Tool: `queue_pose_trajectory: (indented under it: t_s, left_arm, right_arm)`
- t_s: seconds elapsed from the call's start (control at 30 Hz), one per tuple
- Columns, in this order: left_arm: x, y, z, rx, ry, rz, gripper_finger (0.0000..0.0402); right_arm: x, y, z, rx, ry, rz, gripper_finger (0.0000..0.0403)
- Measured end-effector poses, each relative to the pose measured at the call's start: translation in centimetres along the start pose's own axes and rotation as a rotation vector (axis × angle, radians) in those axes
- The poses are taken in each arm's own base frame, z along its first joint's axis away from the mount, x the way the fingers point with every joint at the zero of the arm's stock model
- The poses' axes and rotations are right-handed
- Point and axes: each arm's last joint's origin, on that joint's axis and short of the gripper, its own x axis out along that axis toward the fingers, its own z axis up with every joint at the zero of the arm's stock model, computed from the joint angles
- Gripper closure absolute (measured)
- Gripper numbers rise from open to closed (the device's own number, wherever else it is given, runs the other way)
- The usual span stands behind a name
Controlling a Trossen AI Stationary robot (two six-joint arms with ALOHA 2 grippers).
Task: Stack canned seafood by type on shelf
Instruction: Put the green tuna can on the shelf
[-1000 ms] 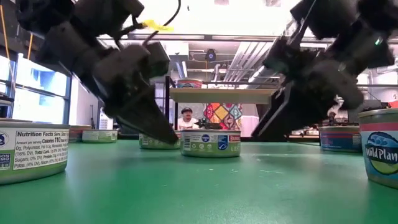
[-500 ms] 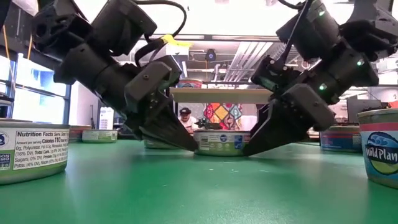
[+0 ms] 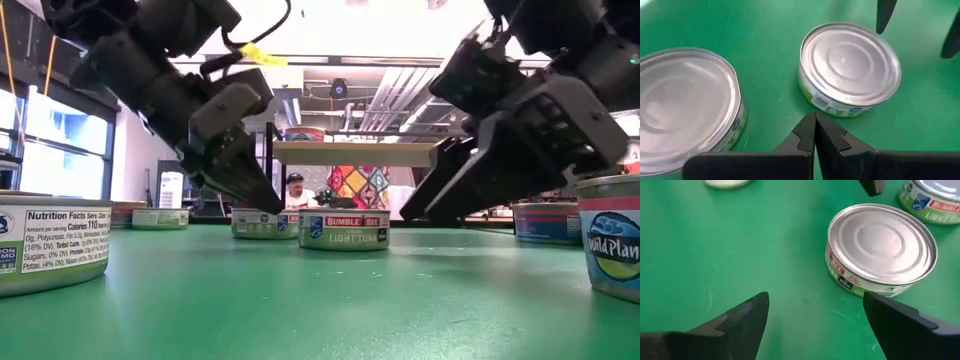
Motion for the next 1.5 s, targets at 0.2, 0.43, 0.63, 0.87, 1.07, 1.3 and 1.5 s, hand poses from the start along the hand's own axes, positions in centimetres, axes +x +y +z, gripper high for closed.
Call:
queue_pose_trajectory:
  t_s: [0.2,0.43,0.63,0.87,1.07,1.3,1.5]
  left_arm:
    - [-0.1,-0.7,1.4,0.005,-0.137,-0.070,0.0402]
    - [0.9,0.9,2.0,-0.006,-0.102,-0.084,0.0402]
    - [1.8,1.0,1.4,-0.002,-0.063,-0.116,0.0402]
    - [2.3,0.8,0.7,-0.004,-0.036,-0.117,0.0402]
    - [2.0,0.2,0.3,0.013,-0.021,-0.129,0.0402]
    - [1.7,-0.5,-0.3,0.030,0.004,-0.152,0.0402]
    - [1.3,-1.3,-1.1,0.053,0.037,-0.191,0.0402]
  right_arm:
    - [-0.1,0.2,-0.1,-0.039,0.006,-0.003,0.0087]
    - [0.0,-0.1,-0.1,-0.013,0.003,-0.029,0.0087]
    - [-0.1,0.1,-0.1,-0.014,0.001,-0.022,0.0087]
    - [-0.2,0.7,-0.1,-0.027,-0.018,-0.026,0.0087]
    - [-0.3,1.8,0.9,-0.113,-0.020,-0.008,0.0087]
    - [-0.2,2.5,2.9,-0.322,-0.009,-0.071,0.0087]
    - [0.0,2.0,3.7,-0.329,-0.007,-0.093,0.0087]
